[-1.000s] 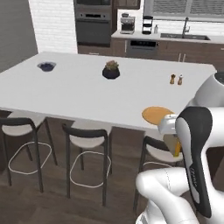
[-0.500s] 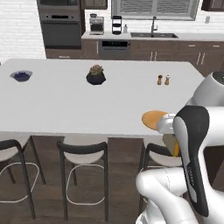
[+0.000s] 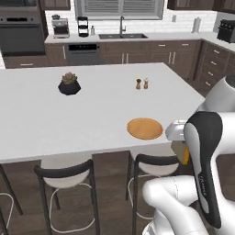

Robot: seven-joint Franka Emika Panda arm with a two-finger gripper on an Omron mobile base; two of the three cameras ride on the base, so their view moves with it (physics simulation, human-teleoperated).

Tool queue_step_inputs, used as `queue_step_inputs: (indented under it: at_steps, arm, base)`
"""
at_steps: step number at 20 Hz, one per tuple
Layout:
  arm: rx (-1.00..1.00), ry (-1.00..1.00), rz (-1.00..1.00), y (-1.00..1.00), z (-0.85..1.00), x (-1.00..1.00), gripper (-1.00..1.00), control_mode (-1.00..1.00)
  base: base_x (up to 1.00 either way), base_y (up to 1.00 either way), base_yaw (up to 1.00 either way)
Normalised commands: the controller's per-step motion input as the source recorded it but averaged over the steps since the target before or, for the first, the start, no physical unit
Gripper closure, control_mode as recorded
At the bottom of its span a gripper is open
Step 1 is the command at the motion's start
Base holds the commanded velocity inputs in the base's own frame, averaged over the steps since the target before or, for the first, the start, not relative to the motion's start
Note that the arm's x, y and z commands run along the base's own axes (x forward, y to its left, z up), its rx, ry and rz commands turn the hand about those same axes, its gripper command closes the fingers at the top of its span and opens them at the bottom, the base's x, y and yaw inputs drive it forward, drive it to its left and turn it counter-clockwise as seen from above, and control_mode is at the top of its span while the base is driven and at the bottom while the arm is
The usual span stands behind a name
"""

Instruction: Start the toaster. Once the lever pops up, take the bread to the plate on the dining counter.

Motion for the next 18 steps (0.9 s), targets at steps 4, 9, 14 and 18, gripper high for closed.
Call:
queue_step_inputs:
  at_steps: [4,9,14,18]
  arm:
    - [0.0,0.0,0.0,0.0,0.0,0.0,1.0,1.0]
    - [0.0,0.0,0.0,0.0,0.0,0.0,1.0,1.0]
    - [0.0,0.0,0.0,0.0,0.0,0.0,1.0,1.0]
    - [0.0,0.0,0.0,0.0,0.0,0.0,1.0,1.0]
  base:
    - [0.47,0.0,-0.15]
    - [0.33,-0.27,-0.03]
    - [0.36,-0.33,0.0]
    - [0.44,-0.19,0.0]
